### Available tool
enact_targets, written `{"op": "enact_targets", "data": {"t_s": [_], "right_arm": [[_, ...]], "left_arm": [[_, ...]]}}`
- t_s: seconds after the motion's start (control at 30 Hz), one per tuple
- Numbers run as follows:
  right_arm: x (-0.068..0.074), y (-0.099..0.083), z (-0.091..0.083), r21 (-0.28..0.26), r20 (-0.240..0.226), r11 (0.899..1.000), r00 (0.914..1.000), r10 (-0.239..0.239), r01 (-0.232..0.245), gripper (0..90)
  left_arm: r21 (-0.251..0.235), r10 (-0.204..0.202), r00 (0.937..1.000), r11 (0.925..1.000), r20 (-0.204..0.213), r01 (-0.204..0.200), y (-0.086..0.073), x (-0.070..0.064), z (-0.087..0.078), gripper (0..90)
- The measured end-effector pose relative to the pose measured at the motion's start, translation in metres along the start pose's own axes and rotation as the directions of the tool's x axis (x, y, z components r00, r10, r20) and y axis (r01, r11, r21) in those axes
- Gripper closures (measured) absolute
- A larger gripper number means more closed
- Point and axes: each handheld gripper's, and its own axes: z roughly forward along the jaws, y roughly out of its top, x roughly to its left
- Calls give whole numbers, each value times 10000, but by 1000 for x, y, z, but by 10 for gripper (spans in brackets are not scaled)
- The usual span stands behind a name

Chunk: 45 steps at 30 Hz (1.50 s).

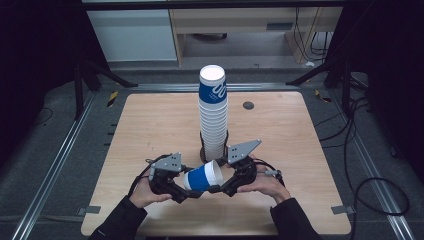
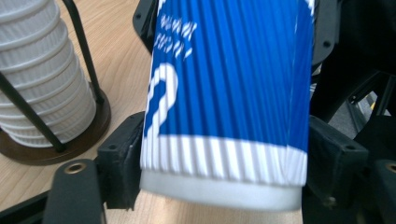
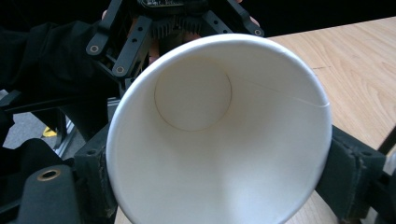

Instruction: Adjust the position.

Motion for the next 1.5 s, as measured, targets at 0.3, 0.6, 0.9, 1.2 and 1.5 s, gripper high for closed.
{"op": "enact_targets", "data": {"t_s": [0.3, 0.6, 0.9, 1.2, 1.5], "right_arm": [[0, 3, -13, 555, 696, 9980, 9970, -333, 295, 164], [1, 0, -2, 2192, 1001, 9742, 9920, -770, 535, 163], [5, -1, 16, 3045, 765, 9502, 9926, -946, 671, 161], [6, 0, 25, 3004, 557, 9510, 9941, -935, 726, 160], [7, 0, 25, 2934, 505, 9527, 9939, -978, 788, 159]], "left_arm": [[381, -121, 9995, 9992, -289, 132, -3, 4, -5, 184], [1788, 305, 9975, 9837, -643, -185, -6, 4, 6, 165], [2670, 634, 9967, 9625, -499, -478, -9, -2, 27, 163], [2563, 696, 9965, 9650, -468, -553, -8, -3, 28, 213], [2571, 708, 9958, 9649, -572, -538, -8, -3, 27, 268]]}}
